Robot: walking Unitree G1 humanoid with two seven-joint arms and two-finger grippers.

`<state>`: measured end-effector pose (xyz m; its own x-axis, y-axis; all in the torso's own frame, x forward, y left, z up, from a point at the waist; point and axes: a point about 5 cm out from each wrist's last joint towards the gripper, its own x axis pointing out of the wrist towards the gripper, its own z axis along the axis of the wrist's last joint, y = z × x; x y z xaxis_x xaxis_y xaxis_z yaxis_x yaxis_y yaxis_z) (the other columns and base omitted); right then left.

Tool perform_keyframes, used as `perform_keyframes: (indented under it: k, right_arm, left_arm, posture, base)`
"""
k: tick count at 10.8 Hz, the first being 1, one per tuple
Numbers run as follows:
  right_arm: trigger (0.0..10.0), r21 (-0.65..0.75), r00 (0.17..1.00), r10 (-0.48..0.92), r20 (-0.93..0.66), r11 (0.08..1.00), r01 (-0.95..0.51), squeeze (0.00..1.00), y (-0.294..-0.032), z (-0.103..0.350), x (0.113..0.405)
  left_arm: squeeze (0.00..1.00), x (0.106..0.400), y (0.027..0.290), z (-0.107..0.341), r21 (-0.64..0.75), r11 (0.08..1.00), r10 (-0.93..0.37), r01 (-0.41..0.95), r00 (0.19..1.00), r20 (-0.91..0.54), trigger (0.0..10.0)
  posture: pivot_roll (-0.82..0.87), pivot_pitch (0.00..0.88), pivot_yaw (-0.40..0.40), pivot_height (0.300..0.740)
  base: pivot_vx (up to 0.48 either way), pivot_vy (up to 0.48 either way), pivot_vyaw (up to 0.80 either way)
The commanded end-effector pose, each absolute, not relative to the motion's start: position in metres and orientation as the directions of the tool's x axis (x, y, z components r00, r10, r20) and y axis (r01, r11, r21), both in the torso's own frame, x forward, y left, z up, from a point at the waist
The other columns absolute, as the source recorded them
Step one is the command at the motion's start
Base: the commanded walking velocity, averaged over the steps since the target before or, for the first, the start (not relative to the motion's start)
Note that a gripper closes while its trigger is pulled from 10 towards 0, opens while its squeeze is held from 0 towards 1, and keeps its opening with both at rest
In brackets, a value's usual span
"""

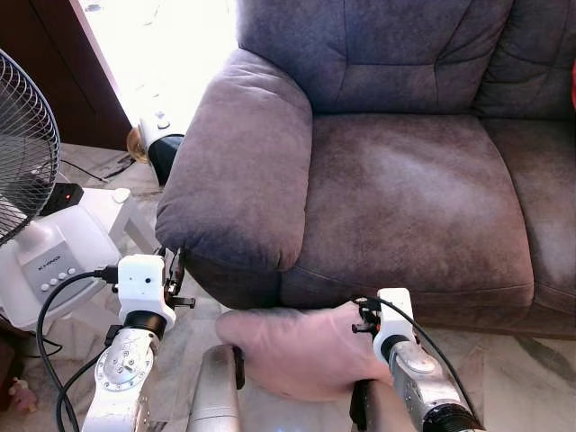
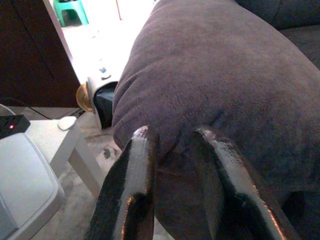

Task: Move the pillow to the sofa from floor

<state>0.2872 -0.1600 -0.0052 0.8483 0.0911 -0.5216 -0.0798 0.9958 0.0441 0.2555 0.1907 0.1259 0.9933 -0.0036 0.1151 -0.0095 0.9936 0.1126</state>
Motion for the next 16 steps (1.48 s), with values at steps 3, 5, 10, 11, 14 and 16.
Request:
perform_keyframes:
  k: [3,5,10,11,14,16]
  right_arm:
    - [10.0,0.064,0.911,0.140,-0.387,0.990,-0.126,0.00,-0.149,0.017,0.299]
    - [10.0,0.059,0.929,0.154,-0.337,0.988,-0.142,0.00,-0.146,0.027,0.302]
    - [10.0,0.070,0.944,0.150,-0.293,0.988,-0.135,0.00,-0.144,0.036,0.303]
    - [10.0,0.071,0.946,0.150,-0.288,0.988,-0.135,0.00,-0.145,0.036,0.303]
    - [10.0,0.079,0.950,0.171,-0.261,0.985,-0.155,0.00,-0.141,0.041,0.304]
    - [10.0,0.077,0.949,0.173,-0.263,0.984,-0.158,0.00,-0.142,0.041,0.304]
  left_arm:
    - [0.00,0.255,0.191,0.120,0.110,0.994,-0.004,-0.006,0.996,0.094,10.0]
    - [0.00,0.255,0.191,0.121,0.110,0.994,-0.003,-0.008,0.995,0.098,10.0]
    - [0.00,0.254,0.192,0.124,0.108,0.994,0.003,-0.016,0.993,0.117,10.0]
    - [0.00,0.254,0.193,0.124,0.108,0.994,0.005,-0.018,0.993,0.118,10.0]
    - [0.00,0.255,0.192,0.125,0.102,0.995,0.003,-0.016,0.992,0.128,10.0]
    - [0.00,0.255,0.192,0.125,0.099,0.995,0.006,-0.019,0.991,0.133,10.0]
  posture:
    - [0.17,0.171,-0.002,0.601]
    - [0.17,0.164,-0.002,0.621]
    - [0.17,0.166,-0.002,0.641]
    - [0.17,0.165,-0.002,0.641]
    - [0.17,0.166,-0.004,0.641]
    - [0.17,0.166,-0.005,0.641]
  base:
    - [0.000,0.000,0.00]
    - [0.000,0.000,0.00]
    - [0.000,0.000,0.00]
    - [0.000,0.000,0.00]
    - [0.000,0.000,0.00]
    - [0.000,0.000,0.00]
